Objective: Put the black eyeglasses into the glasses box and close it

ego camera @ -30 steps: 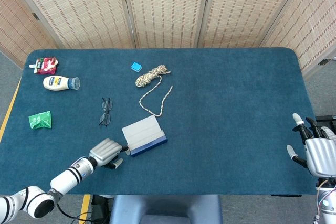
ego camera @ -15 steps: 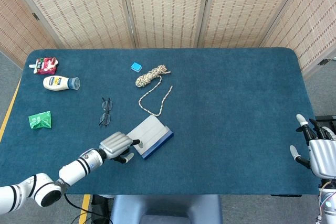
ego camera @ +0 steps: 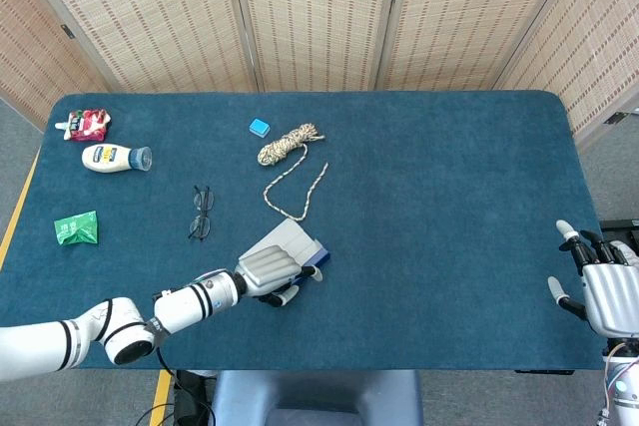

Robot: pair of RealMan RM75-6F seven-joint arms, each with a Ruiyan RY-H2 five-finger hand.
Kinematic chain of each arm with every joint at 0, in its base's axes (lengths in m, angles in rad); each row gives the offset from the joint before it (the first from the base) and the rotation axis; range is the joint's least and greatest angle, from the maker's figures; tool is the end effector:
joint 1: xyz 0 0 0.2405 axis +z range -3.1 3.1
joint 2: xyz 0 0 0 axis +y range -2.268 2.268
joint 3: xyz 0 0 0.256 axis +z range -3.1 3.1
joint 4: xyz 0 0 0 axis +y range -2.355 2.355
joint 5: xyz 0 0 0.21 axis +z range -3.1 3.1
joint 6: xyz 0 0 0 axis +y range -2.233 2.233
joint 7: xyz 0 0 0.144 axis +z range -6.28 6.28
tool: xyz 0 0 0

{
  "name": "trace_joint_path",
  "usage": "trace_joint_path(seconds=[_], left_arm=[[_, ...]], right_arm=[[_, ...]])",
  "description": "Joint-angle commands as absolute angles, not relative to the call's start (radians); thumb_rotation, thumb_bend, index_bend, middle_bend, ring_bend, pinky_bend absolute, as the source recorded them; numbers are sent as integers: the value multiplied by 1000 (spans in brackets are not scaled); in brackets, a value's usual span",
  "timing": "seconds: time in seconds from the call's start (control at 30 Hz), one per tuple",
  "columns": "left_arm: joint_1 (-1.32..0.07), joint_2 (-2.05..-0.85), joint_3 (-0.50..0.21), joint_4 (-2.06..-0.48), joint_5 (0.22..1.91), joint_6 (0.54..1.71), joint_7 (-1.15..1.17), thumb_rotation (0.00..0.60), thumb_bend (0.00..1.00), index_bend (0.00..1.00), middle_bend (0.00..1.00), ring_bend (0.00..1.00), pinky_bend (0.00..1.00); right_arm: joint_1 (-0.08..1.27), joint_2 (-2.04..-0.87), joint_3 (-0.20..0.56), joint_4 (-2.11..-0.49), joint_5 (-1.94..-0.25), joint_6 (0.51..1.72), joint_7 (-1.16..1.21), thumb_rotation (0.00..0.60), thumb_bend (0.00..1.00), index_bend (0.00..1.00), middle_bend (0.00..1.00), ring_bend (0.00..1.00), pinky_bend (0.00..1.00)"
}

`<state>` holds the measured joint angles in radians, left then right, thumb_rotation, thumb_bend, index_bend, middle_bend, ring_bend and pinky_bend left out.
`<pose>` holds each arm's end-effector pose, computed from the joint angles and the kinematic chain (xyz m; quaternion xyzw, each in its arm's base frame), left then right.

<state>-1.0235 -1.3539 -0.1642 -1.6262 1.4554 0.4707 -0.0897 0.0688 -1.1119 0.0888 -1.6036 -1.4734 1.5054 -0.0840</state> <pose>-0.0587 0.3256 -0.0223 -0.8890 -0.3218 -0.2875 0.1535 -0.3150 -0.1840 0.1720 0.5884 -0.3519 0.3689 0.6276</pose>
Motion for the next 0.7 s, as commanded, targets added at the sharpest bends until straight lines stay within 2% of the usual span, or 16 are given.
trace_joint_path(seconds=[0.03,0.33,0.53,0.7], left_arm=[[-1087,-1404,-182,-1579,1418,415,-56,600,761,209,1000,1000,835],[-1224,-1505,-161,-1438,1253,323,83,600,785,158,1000,1000,835],[-1302,-1527,-95,-1395,1116,311,179,600,785,176,1000,1000,842],[-1363,-1549,-18,-1375,996,371,287,600,785,184,1000,1000,842]], right_arm=[[66,-1111,88,-1604,-1471,1508,-83,600,331,95,354,212,235],[54,-1104,87,-1608,-1464,1518,-80,600,331,96,354,227,235],[44,-1101,84,-1609,-1457,1521,-75,600,331,96,354,233,235],[38,-1100,83,-1607,-1458,1527,-68,600,330,96,354,240,235]])
